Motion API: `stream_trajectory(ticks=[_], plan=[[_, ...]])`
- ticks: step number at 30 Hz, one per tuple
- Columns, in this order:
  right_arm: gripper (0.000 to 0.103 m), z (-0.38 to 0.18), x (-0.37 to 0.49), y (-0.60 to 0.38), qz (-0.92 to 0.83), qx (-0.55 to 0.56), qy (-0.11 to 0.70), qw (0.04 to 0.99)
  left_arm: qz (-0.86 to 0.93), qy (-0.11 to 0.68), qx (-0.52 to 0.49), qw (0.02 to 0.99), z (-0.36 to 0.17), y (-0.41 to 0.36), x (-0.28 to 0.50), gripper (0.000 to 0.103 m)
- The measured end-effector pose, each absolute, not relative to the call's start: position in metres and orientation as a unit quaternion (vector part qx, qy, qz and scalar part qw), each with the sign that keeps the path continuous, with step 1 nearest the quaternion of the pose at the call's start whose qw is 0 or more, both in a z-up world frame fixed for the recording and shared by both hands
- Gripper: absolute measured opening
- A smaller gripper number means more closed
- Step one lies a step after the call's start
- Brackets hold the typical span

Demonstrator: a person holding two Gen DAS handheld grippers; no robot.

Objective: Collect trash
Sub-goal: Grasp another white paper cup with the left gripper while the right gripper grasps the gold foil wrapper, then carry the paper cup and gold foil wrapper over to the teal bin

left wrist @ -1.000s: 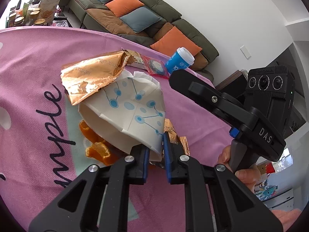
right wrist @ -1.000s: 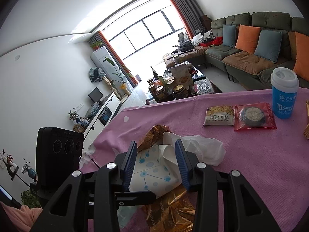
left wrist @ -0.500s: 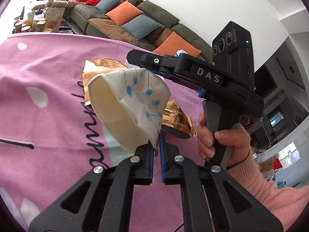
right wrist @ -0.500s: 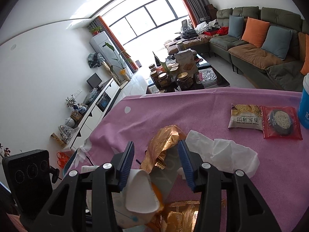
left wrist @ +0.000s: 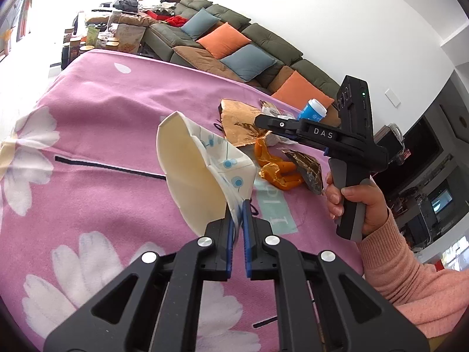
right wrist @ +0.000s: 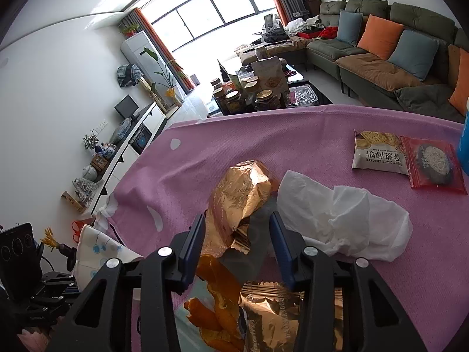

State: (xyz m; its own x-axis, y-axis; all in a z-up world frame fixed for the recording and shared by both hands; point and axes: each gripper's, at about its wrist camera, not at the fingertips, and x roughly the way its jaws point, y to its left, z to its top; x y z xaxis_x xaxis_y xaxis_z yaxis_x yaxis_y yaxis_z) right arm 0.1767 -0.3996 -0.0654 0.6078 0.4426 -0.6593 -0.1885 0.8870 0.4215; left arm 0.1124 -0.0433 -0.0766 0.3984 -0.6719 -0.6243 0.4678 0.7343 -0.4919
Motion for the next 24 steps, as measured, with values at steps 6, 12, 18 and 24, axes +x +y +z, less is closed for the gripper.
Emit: stream_trajectory(ticks=[6,12,18,24], plan=[[0.013,-0.065,0.173,-0.397,0.177,0.163,0.4,0.885,-0.328,0.416,-0.109,0.841,-0.072,-0.023,0.099,0.004],[0.012,-0.054,0.162,-0.39,0.188,0.162,0.374,0.894,-0.319,0.41,-0.114,0.847,-0.068,-0.011,0.096,0.004],[0.012,-0.042,0.144,-0.383,0.214,0.163,0.351,0.897,-0.308,0.399,-0.116,0.856,-0.062,0.002,0.089,0.003],[0.012,-0.037,0.128,-0.373,0.24,0.174,0.339,0.893,-0.297,0.393,-0.107,0.864,-0.056,0.014,0.082,0.003]])
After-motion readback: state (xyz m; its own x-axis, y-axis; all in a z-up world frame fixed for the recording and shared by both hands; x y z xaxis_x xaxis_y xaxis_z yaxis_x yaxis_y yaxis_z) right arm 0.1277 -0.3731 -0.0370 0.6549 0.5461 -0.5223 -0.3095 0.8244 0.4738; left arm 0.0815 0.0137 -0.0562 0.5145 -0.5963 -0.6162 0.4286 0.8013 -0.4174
